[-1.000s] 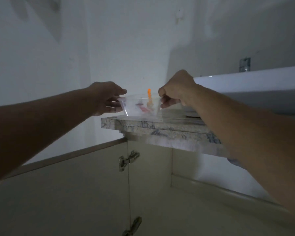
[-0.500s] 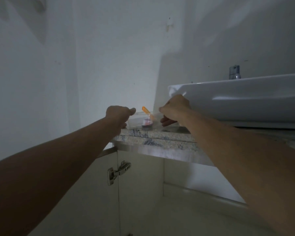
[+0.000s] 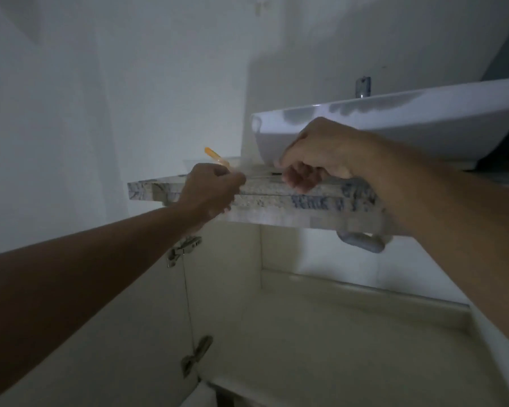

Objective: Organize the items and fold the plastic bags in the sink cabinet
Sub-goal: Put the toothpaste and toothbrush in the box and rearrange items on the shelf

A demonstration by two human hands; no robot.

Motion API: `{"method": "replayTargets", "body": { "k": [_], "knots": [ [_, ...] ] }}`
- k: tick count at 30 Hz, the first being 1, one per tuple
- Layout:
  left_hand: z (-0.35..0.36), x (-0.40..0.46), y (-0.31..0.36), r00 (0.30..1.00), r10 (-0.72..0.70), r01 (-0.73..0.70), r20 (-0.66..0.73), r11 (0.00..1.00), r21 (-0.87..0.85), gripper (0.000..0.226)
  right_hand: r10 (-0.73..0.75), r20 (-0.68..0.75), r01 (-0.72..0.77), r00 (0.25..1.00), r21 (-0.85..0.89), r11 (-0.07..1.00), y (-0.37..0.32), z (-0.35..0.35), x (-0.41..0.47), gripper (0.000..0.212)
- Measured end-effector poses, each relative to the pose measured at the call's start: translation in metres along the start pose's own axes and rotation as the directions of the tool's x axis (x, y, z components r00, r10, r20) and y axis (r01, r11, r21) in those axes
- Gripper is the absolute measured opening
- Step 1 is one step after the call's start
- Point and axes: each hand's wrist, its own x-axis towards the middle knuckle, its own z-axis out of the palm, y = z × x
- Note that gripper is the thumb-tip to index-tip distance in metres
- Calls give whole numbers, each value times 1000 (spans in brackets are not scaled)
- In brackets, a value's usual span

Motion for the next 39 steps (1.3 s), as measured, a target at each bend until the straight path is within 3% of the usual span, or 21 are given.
{"method": "replayTargets", "body": {
  "k": [1, 2, 4, 6, 9, 13, 21, 26, 29, 35, 39],
  "knots": [
    [6, -13, 6, 973, -63, 54, 221, 997, 46, 24, 21, 36, -21, 999, -23, 1000, 5, -2, -12, 9],
    [13, -24, 10, 891, -140, 82, 431, 985, 151, 23, 53, 76, -49, 996, -50, 998, 11, -4, -26, 6],
    [30, -47, 11, 656, -295, 5, 695, 922, 387, 29, 133, 156, -113, 979, -129, 985, 29, -6, -52, 6],
    [52, -68, 8, 473, -407, -107, 782, 854, 509, 38, 210, 219, -157, 953, -237, 959, 53, -8, -75, 10],
    [97, -101, 1, 339, -479, -215, 810, 798, 563, 49, 340, 282, -234, 897, -350, 907, 96, -9, -106, 13],
    [170, -138, -9, 261, -489, -297, 832, 780, 551, 58, 502, 293, -369, 814, -408, 835, 164, -17, -139, 19],
    [309, -206, -60, 79, -326, -432, 942, 841, 327, 59, 769, 205, -659, 605, -413, 629, 315, -12, -194, 22],
    [372, -258, -102, 57, -156, -508, 986, 846, 164, 62, 884, 141, -770, 446, -443, 459, 395, 8, -241, 23],
    [404, -291, -123, 35, -79, -515, 996, 853, 86, 65, 934, 63, -806, 350, -488, 335, 435, 24, -271, 36],
    [457, -347, -163, -22, -81, -598, 996, 800, 52, 72, 921, -86, -767, 381, -586, 263, 481, 57, -332, 75],
    [479, -365, -185, -23, -100, -618, 995, 784, 65, 78, 886, -201, -848, 418, -437, 300, 517, 74, -361, 101]
  ]
}}
